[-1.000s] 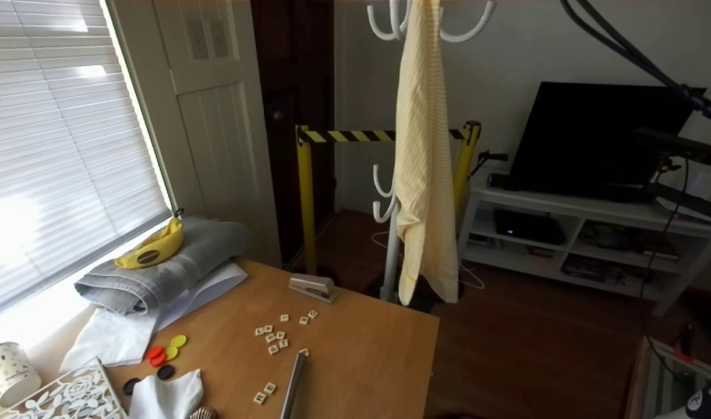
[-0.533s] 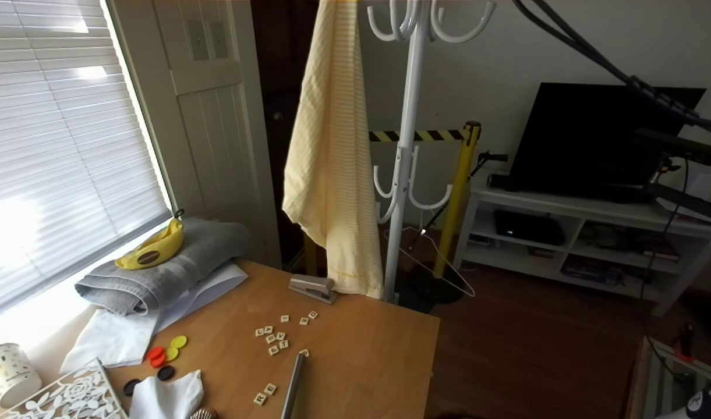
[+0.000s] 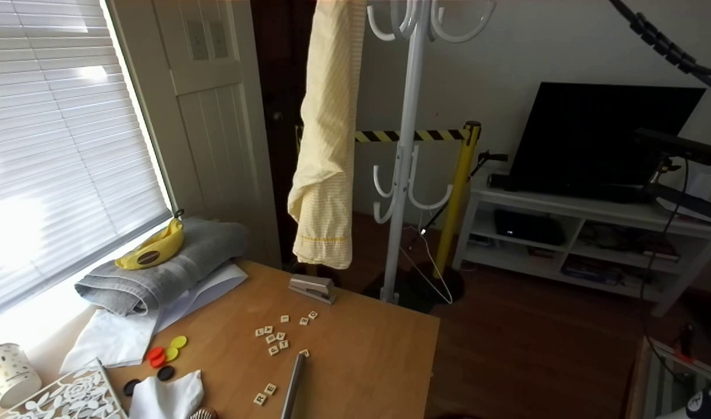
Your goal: Hang the towel on the white stand.
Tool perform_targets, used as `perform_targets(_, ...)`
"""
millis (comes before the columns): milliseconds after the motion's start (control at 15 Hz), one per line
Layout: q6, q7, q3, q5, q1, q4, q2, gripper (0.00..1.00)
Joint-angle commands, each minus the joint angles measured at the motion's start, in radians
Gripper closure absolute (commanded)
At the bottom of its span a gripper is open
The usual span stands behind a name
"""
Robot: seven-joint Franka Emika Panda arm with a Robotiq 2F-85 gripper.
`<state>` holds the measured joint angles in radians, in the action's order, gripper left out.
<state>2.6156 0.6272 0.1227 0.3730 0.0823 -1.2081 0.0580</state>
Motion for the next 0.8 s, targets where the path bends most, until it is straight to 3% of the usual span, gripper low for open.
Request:
perform_targets(0,-0.014,0.26,-0.049,0.25,-0.007,-0.018,-0.044,0.99)
perform_targets(267,-0.093,0.55,-0.091,0.536,-0.005,0.001,-0.033,0.99)
perform_targets(467,-0.198,0.722,-0.08,0.734,0.021,-0.01,-0.026,0.99)
perform_targets(533,-0.198,0.711,-0.066,0.731,0.031,-0.02,-0.019,0.99)
perform_targets(733,-0.106,0.591,-0.016,0.587,0.06,-0.058,-0.01,0.99)
